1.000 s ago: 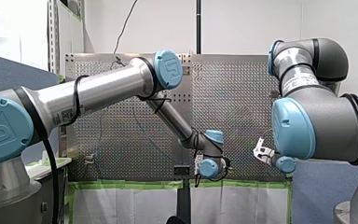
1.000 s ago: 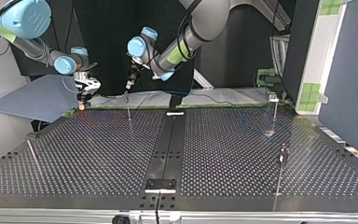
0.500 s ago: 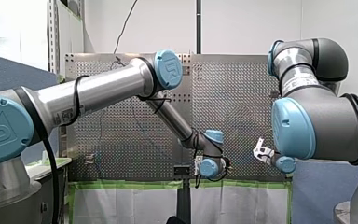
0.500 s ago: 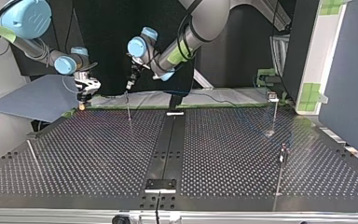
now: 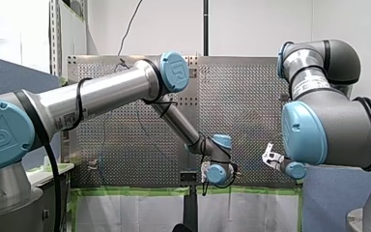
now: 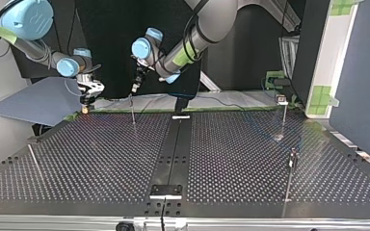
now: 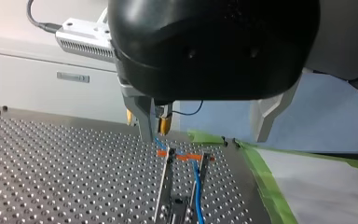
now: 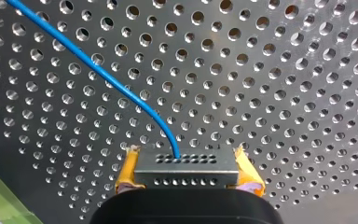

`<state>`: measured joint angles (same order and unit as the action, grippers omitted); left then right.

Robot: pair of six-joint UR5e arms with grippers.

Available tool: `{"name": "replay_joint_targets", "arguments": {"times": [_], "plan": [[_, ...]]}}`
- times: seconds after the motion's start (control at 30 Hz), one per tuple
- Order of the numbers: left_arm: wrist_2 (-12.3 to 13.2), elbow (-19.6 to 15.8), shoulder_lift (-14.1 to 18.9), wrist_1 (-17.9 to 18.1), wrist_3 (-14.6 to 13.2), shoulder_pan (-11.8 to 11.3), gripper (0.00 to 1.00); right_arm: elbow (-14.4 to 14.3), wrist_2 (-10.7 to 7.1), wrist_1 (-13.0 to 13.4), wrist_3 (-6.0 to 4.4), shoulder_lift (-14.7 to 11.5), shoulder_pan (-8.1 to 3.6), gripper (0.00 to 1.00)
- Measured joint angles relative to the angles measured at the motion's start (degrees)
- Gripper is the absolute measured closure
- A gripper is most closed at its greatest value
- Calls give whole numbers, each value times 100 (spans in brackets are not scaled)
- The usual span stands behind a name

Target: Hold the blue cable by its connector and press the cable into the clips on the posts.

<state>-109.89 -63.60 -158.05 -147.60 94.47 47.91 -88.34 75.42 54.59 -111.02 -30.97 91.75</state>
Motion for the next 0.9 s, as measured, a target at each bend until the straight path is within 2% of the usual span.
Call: {"name": "replay_joint_targets", "arguments": {"times": [0.4, 0.57, 0.77, 0.9], "plan": [[-60, -1, 0, -55, 27, 1, 0, -1, 0, 7, 0, 0, 15, 100], [-90, -3, 18, -190, 5, -2, 0, -1, 0, 4, 0, 0, 21, 100], [-267, -176, 227, -396, -184, 24, 0, -3, 13, 0, 39, 1, 23, 100], [-303, -391, 448, -277, -111, -11, 0, 0, 21, 0, 62, 0, 30, 100]]}}
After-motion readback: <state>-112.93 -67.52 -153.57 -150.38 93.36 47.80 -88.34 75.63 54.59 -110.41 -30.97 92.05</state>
